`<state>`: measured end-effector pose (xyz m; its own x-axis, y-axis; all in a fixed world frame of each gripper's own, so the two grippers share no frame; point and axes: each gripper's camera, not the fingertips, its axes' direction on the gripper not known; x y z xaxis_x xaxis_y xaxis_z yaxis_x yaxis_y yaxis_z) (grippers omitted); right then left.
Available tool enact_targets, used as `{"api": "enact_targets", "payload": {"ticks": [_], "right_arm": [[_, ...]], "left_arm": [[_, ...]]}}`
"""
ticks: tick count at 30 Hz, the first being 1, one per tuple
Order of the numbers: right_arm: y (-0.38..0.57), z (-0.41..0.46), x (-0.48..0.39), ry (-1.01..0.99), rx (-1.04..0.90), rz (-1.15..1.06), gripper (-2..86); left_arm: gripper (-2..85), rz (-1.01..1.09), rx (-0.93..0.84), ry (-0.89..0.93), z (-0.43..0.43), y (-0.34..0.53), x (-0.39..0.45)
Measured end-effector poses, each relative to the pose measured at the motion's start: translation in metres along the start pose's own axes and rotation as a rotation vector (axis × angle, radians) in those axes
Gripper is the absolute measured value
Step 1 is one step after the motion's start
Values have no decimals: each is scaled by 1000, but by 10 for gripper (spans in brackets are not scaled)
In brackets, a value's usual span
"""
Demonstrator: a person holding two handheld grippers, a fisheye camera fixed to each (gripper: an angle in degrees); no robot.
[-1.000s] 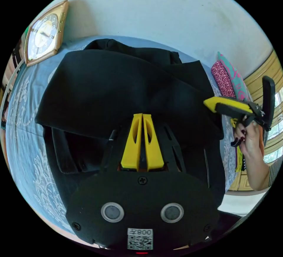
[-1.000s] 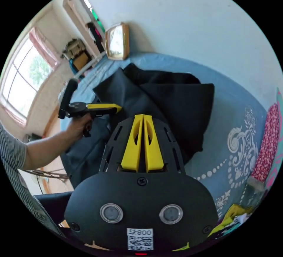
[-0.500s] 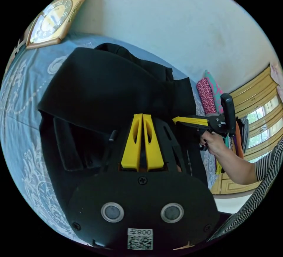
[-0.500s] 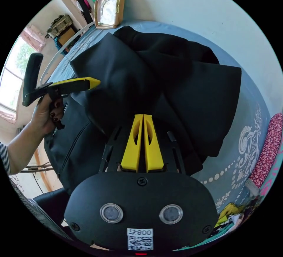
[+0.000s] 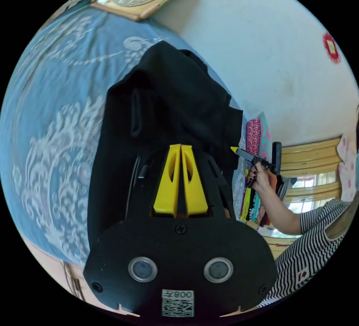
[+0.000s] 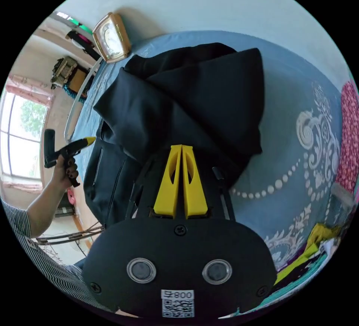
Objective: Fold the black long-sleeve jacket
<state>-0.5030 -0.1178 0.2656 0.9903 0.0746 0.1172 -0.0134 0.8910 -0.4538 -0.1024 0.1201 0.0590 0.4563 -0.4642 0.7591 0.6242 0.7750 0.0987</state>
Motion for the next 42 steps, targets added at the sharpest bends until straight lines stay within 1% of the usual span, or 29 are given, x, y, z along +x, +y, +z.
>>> {"api": "enact_targets", "payload": {"ticks": [3,8,11,13,19,26,35,42], "right_arm": [[51,-2,20,-74,-47,61,2],[140,11,40,-140,-175,193,3],[195,24,48,-204,-228,274,6],[234,41,52,-229,-284,315,13],[302,91,61,-235,-419,375,42],[337,130,74,-279,-411,470,61],[359,172,78,-307,-393,506,78],[372,188,85,-344,-362,519,91]], "left_arm": [[3,-96,-79,-7,-22,36,-42],[5,-201,-184,-133,-62,87,-102],[11,-266,-226,-170,-78,109,-140],[18,-297,-254,-181,-82,119,-163],[59,-371,-302,-148,-78,133,-235],[95,-387,-356,-106,-58,132,-296],[105,-347,-407,-145,-55,126,-339],[105,-392,-347,-127,-64,128,-367]]}}
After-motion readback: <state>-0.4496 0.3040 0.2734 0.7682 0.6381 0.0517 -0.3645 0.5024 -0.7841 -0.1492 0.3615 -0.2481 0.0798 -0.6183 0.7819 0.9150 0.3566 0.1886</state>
